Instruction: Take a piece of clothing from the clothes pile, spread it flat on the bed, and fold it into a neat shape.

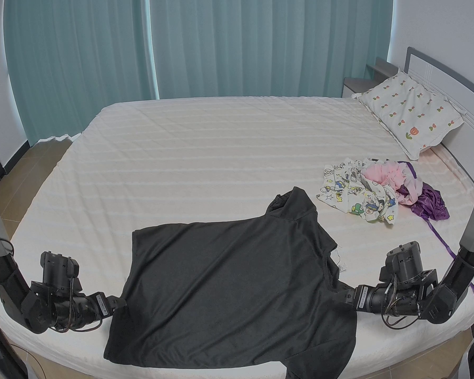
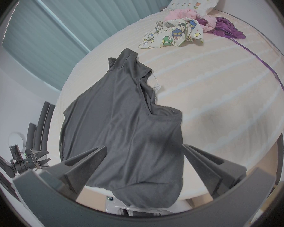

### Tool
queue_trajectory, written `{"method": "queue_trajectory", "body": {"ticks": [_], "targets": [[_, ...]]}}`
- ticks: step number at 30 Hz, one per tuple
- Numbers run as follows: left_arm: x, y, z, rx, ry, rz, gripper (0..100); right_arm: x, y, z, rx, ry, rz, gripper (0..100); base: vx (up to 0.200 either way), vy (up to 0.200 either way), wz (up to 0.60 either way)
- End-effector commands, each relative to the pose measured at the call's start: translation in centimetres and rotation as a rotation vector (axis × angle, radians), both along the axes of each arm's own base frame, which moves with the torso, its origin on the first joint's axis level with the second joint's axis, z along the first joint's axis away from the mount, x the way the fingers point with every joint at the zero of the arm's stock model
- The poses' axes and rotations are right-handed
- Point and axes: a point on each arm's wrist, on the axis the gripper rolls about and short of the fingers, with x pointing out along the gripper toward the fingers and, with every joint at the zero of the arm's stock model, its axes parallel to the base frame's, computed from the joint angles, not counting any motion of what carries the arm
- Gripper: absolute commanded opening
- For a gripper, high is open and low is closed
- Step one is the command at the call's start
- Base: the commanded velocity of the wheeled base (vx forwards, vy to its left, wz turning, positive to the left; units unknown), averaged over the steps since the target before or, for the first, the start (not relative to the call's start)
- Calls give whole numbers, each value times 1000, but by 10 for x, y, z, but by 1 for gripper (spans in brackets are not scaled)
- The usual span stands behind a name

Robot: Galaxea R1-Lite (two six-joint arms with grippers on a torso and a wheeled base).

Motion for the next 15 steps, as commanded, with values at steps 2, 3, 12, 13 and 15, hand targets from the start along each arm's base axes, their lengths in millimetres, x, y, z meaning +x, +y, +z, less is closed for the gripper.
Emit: {"method": "queue_trajectory", "body": {"ticks": [2,3,12,13,15], "targets": [[32,-3,-8,-81,-65,77,100,27,1,-2,50,-25,-74,100,0,0,0],[33,-3,-8,-83,-70,77,100,30,1,-1,58,-33,-83,100,0,0,0],[35,-3,-21,-153,-82,87,100,33,4,-14,78,17,-124,100,0,0,0],[34,-3,-21,-162,-84,85,100,33,4,-15,76,20,-122,100,0,0,0],[31,-2,-21,-172,-84,87,100,32,4,-15,76,21,-121,100,100,0,0]]}}
